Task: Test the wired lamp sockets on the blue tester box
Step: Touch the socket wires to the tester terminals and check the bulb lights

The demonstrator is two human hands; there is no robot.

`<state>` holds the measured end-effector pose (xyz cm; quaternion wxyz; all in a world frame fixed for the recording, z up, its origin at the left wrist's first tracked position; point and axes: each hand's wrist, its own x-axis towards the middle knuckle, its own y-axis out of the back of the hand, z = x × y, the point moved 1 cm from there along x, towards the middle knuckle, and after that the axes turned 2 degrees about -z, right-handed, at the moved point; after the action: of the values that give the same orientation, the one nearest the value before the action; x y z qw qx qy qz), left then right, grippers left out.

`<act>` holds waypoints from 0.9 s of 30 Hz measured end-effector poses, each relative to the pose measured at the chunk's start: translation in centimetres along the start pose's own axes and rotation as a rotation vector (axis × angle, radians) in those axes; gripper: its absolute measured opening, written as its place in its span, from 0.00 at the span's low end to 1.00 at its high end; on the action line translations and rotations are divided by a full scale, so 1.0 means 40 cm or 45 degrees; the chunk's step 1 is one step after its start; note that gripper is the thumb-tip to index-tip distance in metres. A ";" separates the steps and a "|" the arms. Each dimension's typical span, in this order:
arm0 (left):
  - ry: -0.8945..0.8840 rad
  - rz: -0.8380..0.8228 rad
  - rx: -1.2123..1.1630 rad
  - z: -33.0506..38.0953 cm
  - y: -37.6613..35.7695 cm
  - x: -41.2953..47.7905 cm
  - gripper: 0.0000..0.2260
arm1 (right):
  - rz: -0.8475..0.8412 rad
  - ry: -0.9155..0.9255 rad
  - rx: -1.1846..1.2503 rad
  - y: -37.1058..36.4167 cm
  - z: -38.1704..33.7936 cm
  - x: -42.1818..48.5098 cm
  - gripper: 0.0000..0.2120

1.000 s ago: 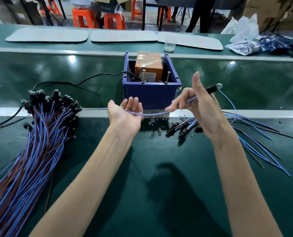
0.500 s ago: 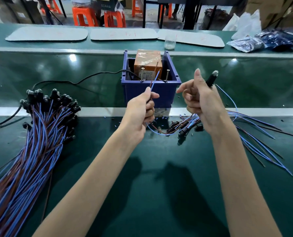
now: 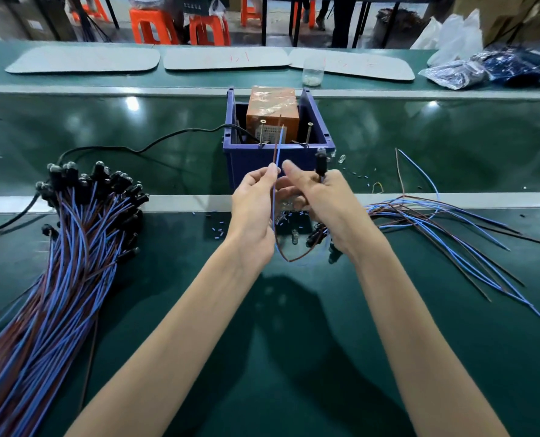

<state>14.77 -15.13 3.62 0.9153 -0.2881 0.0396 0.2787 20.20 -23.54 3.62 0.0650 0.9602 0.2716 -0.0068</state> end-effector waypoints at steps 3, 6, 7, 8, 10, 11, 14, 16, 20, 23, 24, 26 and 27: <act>0.049 -0.032 -0.024 -0.003 0.001 -0.005 0.04 | -0.013 0.073 -0.037 -0.006 0.013 -0.001 0.15; 0.075 -0.057 -0.053 0.001 0.006 -0.003 0.05 | -0.019 0.096 0.089 0.001 0.008 -0.006 0.09; 0.077 -0.064 -0.064 0.004 0.007 -0.001 0.05 | -0.012 0.084 0.124 0.004 0.007 -0.006 0.08; 0.074 -0.059 -0.061 0.006 0.009 0.003 0.05 | 0.000 0.071 0.148 0.007 0.005 -0.005 0.08; 0.063 -0.019 -0.023 0.009 0.013 0.009 0.05 | 0.027 0.059 0.127 0.014 0.003 -0.005 0.07; 0.057 -0.006 -0.014 0.009 0.014 0.009 0.06 | 0.021 0.061 0.114 0.017 0.004 -0.005 0.06; 0.069 -0.011 -0.009 0.006 0.007 0.006 0.06 | -0.078 0.060 0.148 0.018 0.005 -0.008 0.00; 0.114 -0.020 0.016 0.001 0.004 0.003 0.06 | -0.105 0.056 0.140 0.019 0.010 -0.004 0.02; 0.203 -0.054 0.031 -0.008 0.008 0.008 0.06 | -0.083 0.053 0.094 0.018 0.011 -0.002 0.03; 0.147 -0.038 0.078 -0.013 0.010 0.014 0.06 | -0.078 0.018 0.140 0.019 0.006 -0.005 0.04; 0.109 -0.018 0.104 -0.013 0.011 0.017 0.06 | -0.078 0.013 0.155 0.019 0.003 -0.006 0.06; 0.031 0.035 0.148 -0.010 0.016 0.022 0.06 | -0.075 0.002 0.186 0.021 -0.003 -0.008 0.09; -0.005 0.065 0.156 -0.007 0.019 0.024 0.06 | -0.072 -0.004 0.200 0.022 -0.005 -0.010 0.10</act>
<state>15.21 -14.30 2.77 0.9239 -0.2297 0.0620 0.2996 20.33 -24.47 3.96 -0.0101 0.9543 0.2971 -0.0315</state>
